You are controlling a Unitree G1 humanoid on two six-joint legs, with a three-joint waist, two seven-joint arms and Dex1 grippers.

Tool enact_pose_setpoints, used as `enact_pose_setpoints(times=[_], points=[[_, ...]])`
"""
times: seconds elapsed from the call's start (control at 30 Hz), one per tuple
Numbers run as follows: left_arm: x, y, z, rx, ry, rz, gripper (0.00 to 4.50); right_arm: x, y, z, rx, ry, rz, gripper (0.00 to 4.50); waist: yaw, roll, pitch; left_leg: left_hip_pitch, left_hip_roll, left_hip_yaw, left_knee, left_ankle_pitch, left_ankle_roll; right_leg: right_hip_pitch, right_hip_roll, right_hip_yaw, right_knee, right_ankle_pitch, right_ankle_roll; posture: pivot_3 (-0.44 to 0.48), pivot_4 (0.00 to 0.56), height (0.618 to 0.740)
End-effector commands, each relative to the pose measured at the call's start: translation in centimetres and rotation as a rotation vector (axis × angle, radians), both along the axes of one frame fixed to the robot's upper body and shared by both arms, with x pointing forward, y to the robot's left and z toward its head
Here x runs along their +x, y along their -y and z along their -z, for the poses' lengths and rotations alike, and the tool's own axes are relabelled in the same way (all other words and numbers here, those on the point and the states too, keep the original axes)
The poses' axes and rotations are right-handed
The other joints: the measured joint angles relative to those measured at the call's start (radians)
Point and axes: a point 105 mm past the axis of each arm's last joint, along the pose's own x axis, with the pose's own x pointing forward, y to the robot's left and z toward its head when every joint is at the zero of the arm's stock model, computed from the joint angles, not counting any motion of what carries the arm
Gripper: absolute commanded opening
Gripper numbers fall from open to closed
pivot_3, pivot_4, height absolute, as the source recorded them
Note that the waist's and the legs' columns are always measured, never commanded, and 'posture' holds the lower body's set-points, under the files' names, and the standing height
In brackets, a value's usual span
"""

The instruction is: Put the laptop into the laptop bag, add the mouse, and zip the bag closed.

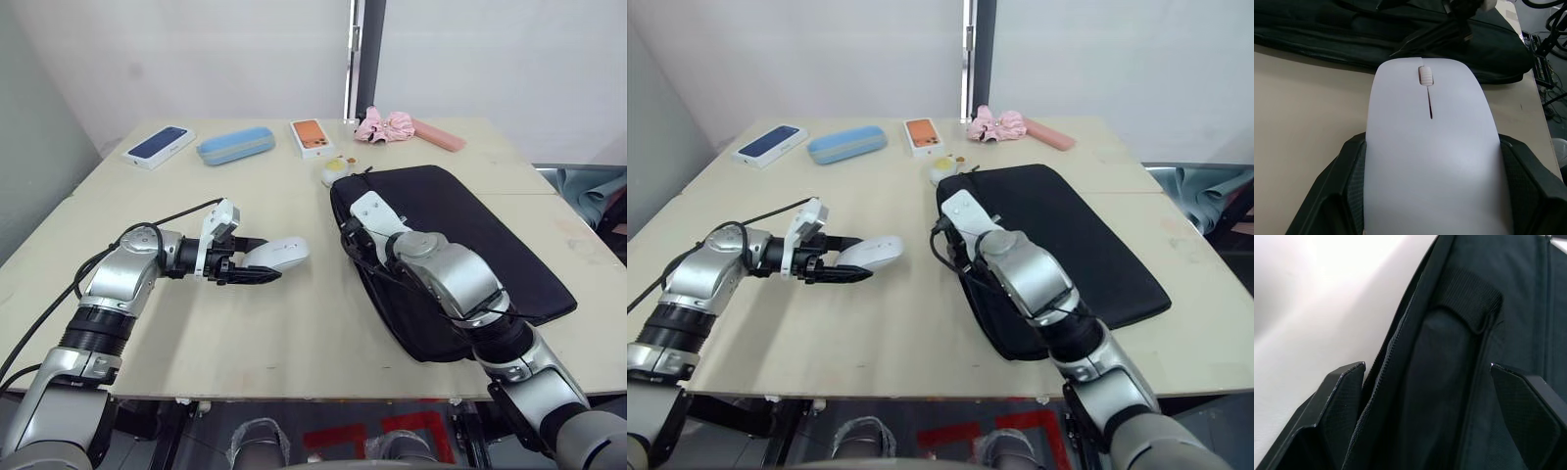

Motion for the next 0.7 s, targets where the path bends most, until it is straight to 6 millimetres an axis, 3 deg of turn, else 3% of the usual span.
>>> enact_pose_setpoints(times=[0.03, 0.13, 0.17, 0.57, 0.7], points=[[0.1, -0.1, -1.1, 0.002, 0.035, 0.014, 2.88, 0.8, 0.2, -0.8, -0.057, 0.074, 0.017, 4.25, 0.0, 0.0, 0.0, 0.0, 0.0, 0.0, 0.0, 0.0, 0.0, 0.0, 0.0, 0.0, 0.0, 0.0, 0.0, 0.0, 0.15, 0.74], [-0.1, -0.1, -1.2, -0.004, 0.028, 0.019, 2.88, 1.0, 0.3, -0.5, -0.084, 0.079, 0.024, 4.25, 0.0, 0.0, 0.0, 0.0, 0.0, 0.0, 0.0, 0.0, 0.0, 0.0, 0.0, 0.0, 0.0, 0.0, 0.001, 0.0, 0.15, 0.74], [-0.1, -0.1, -1.2, -0.004, 0.028, 0.02, 2.88, 0.9, 0.2, -0.5, -0.08, 0.078, 0.021, 4.01, 0.0, 0.0, 0.0, 0.0, 0.0, 0.0, 0.0, 0.0, 0.0, 0.0, 0.0, 0.0, 0.0, 0.001, 0.001, 0.0, 0.15, 0.74], [0.3, 0.3, -1.4, -0.016, 0.039, 0.024, 2.88, 0.9, 0.0, -1.7, -0.066, 0.104, 0.0, 0.07, 0.003, 0.0, 0.0, 0.0, 0.0, -0.001, 0.003, 0.0, 0.0, 0.0, 0.0, 0.0, 0.004, 0.0, 0.0, 0.0, 0.15, 0.74], [0.3, 0.7, -1.5, -0.018, 0.046, 0.034, 2.88, 1.2, 1.2, -4.0, -0.047, 0.159, 0.042, 0.03, 0.004, 0.0, 0.0, 0.0, 0.0, -0.001, 0.005, 0.0, 0.0, 0.0, -0.001, 0.0, 0.006, 0.0, -0.001, 0.0, 0.15, 0.74]])
